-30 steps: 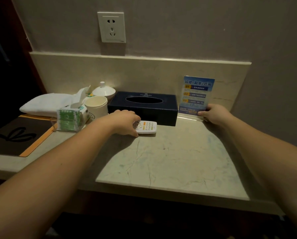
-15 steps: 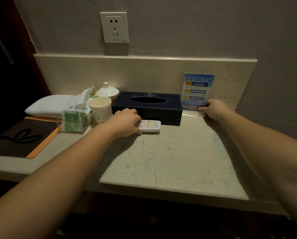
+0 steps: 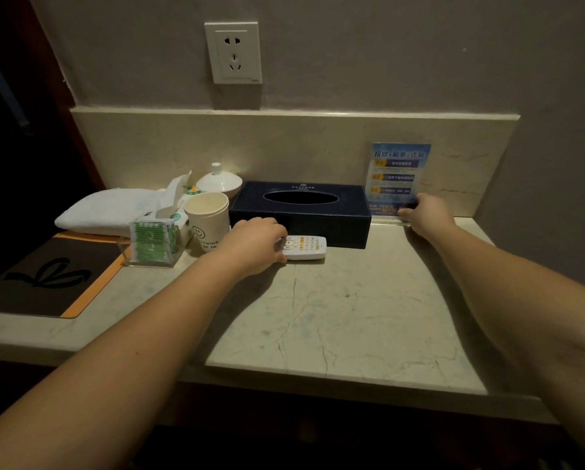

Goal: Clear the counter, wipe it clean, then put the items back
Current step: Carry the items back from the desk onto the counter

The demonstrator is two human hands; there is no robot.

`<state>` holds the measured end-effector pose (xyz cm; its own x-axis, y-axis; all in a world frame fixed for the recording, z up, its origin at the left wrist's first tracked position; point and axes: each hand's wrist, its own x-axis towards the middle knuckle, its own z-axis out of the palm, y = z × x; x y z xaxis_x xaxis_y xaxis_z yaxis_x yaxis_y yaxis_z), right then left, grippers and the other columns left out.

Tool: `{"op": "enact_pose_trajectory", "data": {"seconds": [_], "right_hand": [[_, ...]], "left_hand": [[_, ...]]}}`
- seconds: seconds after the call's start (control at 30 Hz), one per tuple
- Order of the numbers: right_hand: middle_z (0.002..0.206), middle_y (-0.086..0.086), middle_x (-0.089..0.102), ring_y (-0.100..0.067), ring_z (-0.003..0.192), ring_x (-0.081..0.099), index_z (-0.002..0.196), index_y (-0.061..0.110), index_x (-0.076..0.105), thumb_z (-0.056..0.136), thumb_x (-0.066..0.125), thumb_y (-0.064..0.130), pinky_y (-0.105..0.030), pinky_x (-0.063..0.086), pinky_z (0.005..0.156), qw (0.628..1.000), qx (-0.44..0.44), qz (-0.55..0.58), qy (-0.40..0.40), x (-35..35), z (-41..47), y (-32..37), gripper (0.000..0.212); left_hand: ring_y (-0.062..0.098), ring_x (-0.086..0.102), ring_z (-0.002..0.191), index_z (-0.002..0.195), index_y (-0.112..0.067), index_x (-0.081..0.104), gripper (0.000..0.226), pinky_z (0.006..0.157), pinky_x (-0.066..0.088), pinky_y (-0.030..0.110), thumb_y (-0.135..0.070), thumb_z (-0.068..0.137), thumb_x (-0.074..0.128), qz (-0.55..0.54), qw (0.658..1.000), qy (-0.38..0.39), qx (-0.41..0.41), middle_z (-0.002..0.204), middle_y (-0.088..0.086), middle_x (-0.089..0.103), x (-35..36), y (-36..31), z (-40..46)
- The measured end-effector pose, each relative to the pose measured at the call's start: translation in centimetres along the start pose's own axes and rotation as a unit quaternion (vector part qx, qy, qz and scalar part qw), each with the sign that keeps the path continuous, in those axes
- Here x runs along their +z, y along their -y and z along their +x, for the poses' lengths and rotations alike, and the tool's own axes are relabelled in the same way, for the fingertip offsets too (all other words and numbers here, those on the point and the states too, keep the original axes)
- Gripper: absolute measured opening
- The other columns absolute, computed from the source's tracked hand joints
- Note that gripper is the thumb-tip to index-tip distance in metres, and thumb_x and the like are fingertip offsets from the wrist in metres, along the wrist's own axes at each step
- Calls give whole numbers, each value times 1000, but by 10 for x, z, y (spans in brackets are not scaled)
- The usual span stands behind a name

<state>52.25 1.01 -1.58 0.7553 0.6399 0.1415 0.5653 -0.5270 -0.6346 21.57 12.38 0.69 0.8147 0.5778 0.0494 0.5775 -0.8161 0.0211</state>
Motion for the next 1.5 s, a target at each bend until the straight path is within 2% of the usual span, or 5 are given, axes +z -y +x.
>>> {"op": "enact_pose_trajectory", "data": {"seconds": [0.33,0.53,0.8,1.03,1.5], "right_hand": [[123,-6,58,-26,107,57,130,16,48,88,64,23,-44,47,94,999,38,29,9,-11,-21,8,46],[120,-4,57,-16,92,56,132,16,49,95,55,22,-26,47,74,999,17,51,3,-49,-62,5,39],[127,-4,52,-20,112,54,128,17,55,93,53,35,-32,43,92,986,-108,-125,-17,-137,-189,-51,40],[133,1,48,-19,121,48,130,22,51,94,51,42,-43,41,102,984,-52,-168,-18,-203,-336,-163,41],[128,6,51,-16,117,50,127,26,54,95,49,39,-39,41,100,969,217,-115,36,-255,-603,-387,35]], "left_hand": [[13,51,103,129,-24,54,43,83,46,30,-40,90,61,-51,999,13,-6,123,-3,53,-7,-3,-6],[11,53,105,130,-20,57,40,81,40,24,-37,94,57,-156,986,-60,9,125,-3,56,-31,-40,-22],[9,55,93,119,-22,63,31,77,47,28,-39,94,56,-246,962,-95,78,109,-9,56,-35,-169,-56],[12,57,91,113,-19,66,25,81,48,32,-33,95,57,-300,935,-114,151,106,-4,61,-6,-319,-116],[1,53,88,118,-24,63,25,68,40,13,-34,97,53,-287,899,128,304,107,-13,55,126,-587,-246]]}}
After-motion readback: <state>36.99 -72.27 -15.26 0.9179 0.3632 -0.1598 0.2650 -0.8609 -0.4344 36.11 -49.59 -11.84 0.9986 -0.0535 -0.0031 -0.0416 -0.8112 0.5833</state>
